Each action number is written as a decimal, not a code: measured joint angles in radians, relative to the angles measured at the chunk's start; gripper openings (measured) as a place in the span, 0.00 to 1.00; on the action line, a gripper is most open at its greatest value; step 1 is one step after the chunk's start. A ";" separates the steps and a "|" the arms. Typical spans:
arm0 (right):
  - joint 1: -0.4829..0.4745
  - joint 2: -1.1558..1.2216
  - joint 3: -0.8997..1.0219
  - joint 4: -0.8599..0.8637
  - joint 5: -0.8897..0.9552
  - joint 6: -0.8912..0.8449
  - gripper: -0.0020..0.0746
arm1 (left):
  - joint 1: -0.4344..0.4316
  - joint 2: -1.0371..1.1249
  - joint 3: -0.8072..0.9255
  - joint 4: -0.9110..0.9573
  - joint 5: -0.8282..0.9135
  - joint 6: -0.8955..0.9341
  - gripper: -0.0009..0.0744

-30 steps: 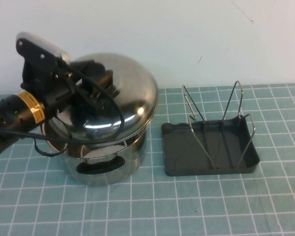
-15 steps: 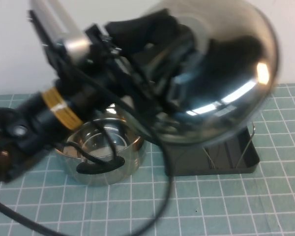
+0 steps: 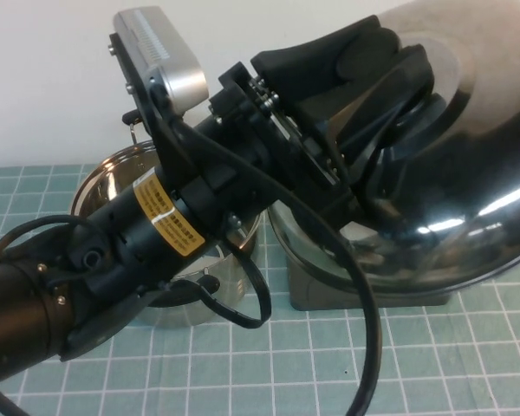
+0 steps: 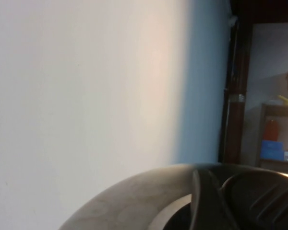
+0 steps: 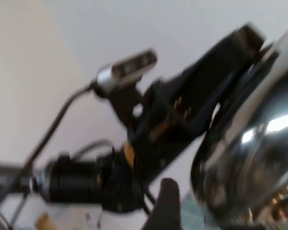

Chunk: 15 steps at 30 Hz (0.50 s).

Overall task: Put pot lid on rack
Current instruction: Hand over the pot lid

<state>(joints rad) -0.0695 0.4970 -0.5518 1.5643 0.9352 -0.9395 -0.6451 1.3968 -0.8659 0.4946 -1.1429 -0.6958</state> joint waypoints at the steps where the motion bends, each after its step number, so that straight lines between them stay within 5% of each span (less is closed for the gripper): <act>1: 0.000 0.011 0.000 0.036 -0.016 0.000 0.84 | -0.002 0.000 0.000 0.007 0.000 -0.003 0.44; 15: 0.000 0.212 -0.016 0.116 -0.051 -0.002 0.66 | -0.002 0.000 0.000 0.064 0.008 -0.007 0.44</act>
<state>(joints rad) -0.0695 0.7089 -0.5679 1.6802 0.8843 -0.9414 -0.6473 1.3968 -0.8659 0.5583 -1.1348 -0.7032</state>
